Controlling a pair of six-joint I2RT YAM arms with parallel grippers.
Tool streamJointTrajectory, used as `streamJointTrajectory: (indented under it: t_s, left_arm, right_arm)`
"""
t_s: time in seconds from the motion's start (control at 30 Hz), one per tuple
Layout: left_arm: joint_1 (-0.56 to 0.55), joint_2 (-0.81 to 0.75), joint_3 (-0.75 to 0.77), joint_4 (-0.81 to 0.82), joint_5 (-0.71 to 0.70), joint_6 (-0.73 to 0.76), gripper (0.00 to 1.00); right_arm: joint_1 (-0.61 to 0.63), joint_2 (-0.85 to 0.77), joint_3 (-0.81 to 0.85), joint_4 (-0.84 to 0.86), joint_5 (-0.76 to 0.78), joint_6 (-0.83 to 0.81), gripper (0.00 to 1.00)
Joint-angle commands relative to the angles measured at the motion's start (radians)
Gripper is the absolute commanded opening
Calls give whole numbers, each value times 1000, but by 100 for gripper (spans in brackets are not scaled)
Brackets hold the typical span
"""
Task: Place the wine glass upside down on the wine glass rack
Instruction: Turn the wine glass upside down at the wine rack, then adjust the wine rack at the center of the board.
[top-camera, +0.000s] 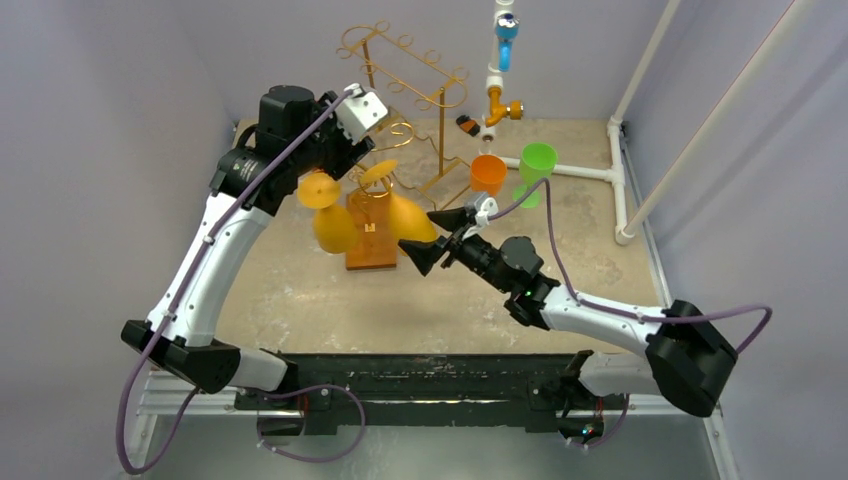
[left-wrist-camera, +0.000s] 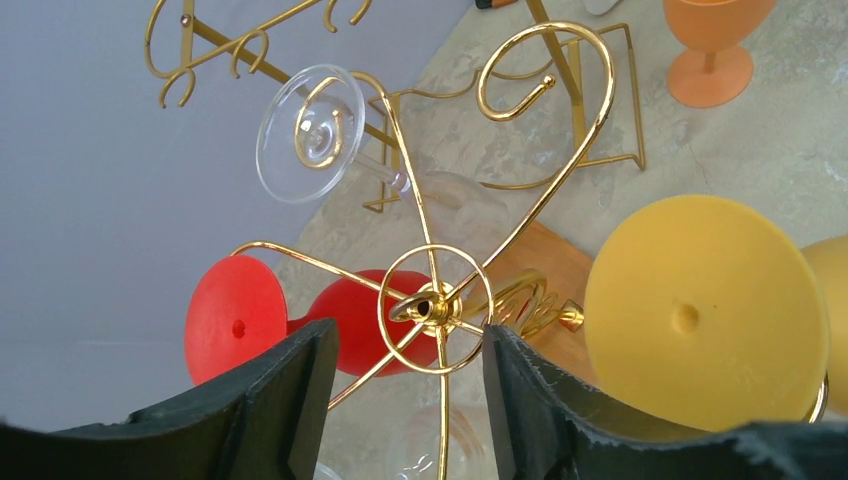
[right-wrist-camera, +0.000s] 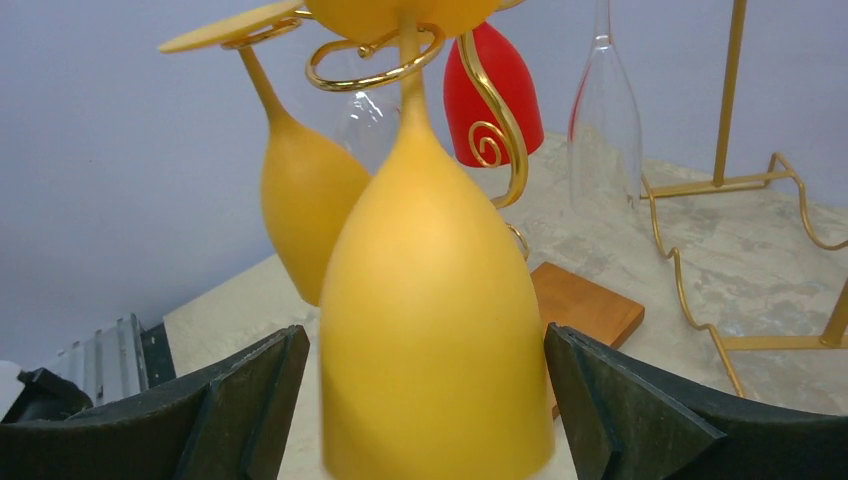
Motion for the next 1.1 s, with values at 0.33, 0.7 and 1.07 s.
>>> streamJointTrajectory:
  t_s: [0.33,0.7,1.07]
  left_arm:
    - [-1,3,-21,31,-91,3,44]
    - [-1,5,-25,36,-83,7,38]
    - [-1,-5,-61,65,-100,36,29]
  right_arm:
    - [-3,7,-85,-100,72,52,99]
    - [-75,295,49,-176,4,297,37]
    - [-77,583,330,-296,43,417,11]
